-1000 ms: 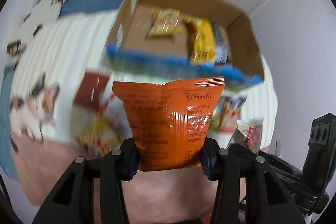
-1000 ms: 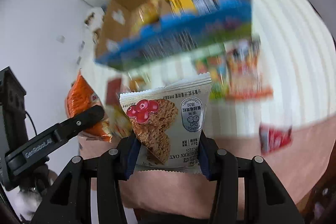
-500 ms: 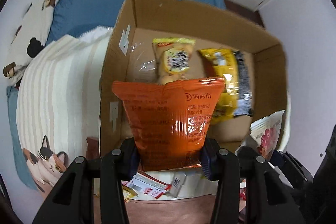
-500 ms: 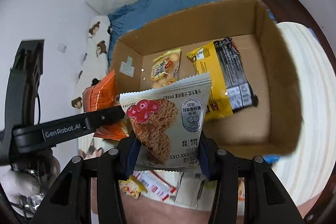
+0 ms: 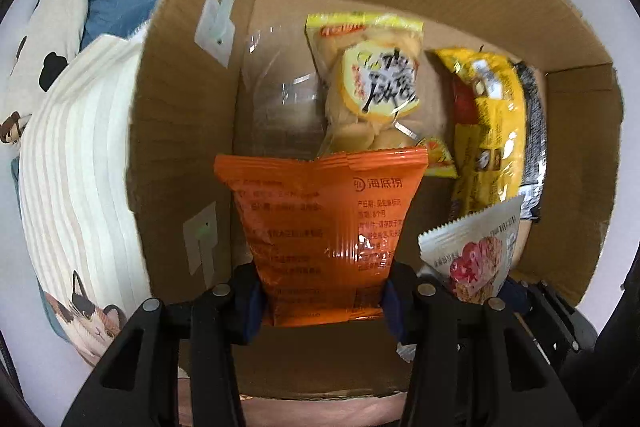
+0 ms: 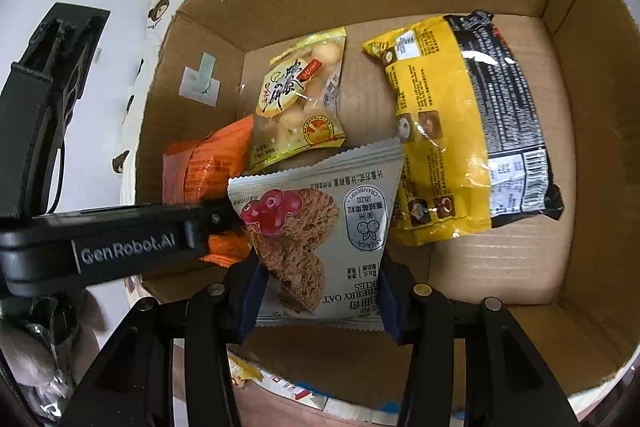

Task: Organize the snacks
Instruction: 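Lower both packets into the box front and open both tools, then grasp the white bread packet with left tool while right grasps panda-print bag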

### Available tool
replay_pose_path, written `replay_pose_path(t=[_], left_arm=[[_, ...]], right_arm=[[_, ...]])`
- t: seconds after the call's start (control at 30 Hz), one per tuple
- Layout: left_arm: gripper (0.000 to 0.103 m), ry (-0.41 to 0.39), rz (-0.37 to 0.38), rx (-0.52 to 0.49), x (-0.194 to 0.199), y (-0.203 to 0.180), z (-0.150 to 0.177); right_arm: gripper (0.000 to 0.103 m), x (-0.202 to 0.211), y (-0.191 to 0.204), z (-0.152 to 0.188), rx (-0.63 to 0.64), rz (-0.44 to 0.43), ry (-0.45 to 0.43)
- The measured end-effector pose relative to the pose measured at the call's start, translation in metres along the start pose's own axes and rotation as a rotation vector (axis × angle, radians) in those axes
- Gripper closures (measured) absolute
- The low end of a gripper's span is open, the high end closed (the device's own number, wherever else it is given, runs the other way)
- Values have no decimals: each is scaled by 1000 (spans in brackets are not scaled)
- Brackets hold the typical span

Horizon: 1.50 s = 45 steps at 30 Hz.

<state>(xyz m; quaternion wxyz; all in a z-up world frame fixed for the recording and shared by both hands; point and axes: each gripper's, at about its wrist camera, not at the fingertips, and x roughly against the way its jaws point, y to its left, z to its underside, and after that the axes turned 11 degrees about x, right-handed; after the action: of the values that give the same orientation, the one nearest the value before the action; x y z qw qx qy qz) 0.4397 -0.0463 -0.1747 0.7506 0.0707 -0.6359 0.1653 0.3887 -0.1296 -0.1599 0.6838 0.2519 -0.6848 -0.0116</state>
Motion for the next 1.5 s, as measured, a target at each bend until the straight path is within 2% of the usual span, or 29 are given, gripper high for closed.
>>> replay_pose_path(t=[0.03, 0.07, 0.1, 0.13, 0.17, 0.2, 0.23, 0.47, 0.6, 0.77, 0.93, 1.13, 1.27, 1.4, 1.5], left_arm=[[57, 13, 6, 4, -3, 1, 0], [57, 19, 1, 0, -5, 0, -1], [52, 15, 0, -4, -6, 0, 0], [41, 6, 6, -5, -4, 0, 0], [32, -1, 9, -7, -4, -1, 1], [18, -9, 14, -5, -1, -2, 1], [13, -19, 16, -4, 1, -1, 1], [13, -68, 37, -3, 20, 0, 10], [13, -141, 48, -12, 36, 3, 26], [13, -258, 75, -9, 64, 8, 44], [13, -411, 83, -31, 96, 12, 79], [13, -542, 116, -41, 126, 17, 125], [13, -615, 146, -6, 130, 26, 161], [13, -617, 137, 20, 109, 30, 187], [13, -527, 119, 20, 70, 30, 191]], right_arm=[[42, -5, 0, -2, -4, 6, 28], [18, -8, 0, -4, -3, 14, 46], [6, -10, 1, -4, -2, 22, 51], [1, -9, 1, -5, 3, 32, 50], [1, -9, 2, -5, 7, 43, 56], [1, -8, 1, -5, 2, 51, 65], [1, -8, 0, -5, -2, 50, 66], [1, 9, -7, 1, -24, 87, 43], [1, 24, -8, 8, -14, 132, 10], [1, 56, -14, 22, -13, 210, -75], [1, 94, -11, 41, 6, 270, -180], [1, 133, 2, 69, 19, 241, -275], [1, 146, 7, 94, 28, 227, -294], [1, 138, -11, 125, -22, 198, -275], [5, 117, -40, 146, -98, 182, -238]])
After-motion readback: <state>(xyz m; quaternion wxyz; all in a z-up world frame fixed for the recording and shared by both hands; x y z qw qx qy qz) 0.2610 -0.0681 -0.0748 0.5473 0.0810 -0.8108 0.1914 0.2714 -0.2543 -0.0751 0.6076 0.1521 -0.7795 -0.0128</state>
